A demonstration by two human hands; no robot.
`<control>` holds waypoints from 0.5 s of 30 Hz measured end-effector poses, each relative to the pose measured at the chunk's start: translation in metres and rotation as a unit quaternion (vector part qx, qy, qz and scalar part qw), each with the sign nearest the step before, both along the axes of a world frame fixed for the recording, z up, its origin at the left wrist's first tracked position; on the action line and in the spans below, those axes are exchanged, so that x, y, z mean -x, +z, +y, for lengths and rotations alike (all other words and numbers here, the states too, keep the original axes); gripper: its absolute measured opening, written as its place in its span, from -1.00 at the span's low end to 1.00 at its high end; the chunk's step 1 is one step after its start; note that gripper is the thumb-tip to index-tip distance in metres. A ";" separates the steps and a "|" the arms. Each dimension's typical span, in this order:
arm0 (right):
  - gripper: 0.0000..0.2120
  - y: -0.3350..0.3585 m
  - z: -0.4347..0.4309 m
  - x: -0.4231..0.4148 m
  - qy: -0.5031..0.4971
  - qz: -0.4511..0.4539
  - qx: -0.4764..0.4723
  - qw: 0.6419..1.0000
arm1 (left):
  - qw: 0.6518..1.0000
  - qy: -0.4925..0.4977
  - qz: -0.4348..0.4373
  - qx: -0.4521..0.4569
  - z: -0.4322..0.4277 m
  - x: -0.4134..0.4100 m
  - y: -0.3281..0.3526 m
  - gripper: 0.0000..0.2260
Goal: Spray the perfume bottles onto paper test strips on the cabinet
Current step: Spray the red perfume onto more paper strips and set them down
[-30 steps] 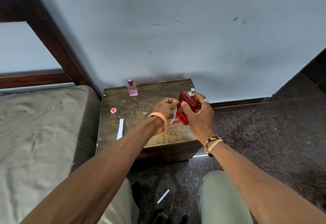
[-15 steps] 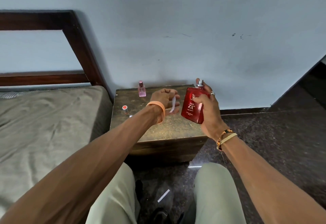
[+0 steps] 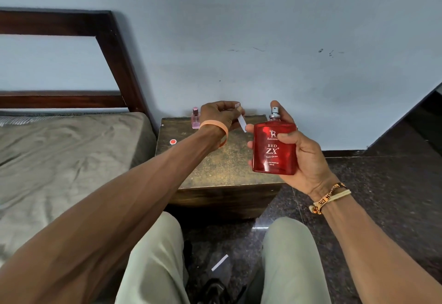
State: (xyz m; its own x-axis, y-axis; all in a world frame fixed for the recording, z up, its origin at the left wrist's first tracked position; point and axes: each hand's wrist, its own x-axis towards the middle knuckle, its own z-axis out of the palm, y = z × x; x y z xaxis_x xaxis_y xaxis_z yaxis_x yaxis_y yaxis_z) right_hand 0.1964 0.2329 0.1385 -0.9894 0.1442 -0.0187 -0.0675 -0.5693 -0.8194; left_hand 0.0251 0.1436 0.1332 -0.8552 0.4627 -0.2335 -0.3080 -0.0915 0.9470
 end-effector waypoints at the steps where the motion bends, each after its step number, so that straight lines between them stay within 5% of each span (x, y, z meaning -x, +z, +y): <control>1: -0.41 -0.001 0.000 0.001 -0.006 -0.012 -0.026 1.000 | 1.000 0.000 -0.002 0.000 0.000 -0.001 0.001 -0.94; 5: -0.33 -0.002 -0.004 0.005 -0.063 -0.083 -0.299 0.949 | 1.000 -0.009 0.007 0.009 -0.001 -0.003 0.001 -0.92; 9: -0.27 -0.014 -0.008 0.013 -0.153 -0.073 -0.652 0.739 | 1.000 -0.021 0.000 0.007 -0.001 -0.004 0.000 -0.92; 15: -0.21 -0.019 -0.012 0.022 -0.212 -0.137 -0.792 0.556 | 1.000 -0.025 0.001 0.013 0.000 -0.005 0.000 -0.92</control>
State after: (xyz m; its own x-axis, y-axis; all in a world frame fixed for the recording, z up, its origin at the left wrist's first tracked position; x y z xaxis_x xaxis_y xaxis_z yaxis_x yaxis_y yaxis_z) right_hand 0.1748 0.2207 0.1197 -0.8515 0.4131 0.3229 0.3297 0.9007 -0.2829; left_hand 0.0297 0.1435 0.1327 -0.8313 0.4990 -0.2447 -0.3105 -0.0519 0.9491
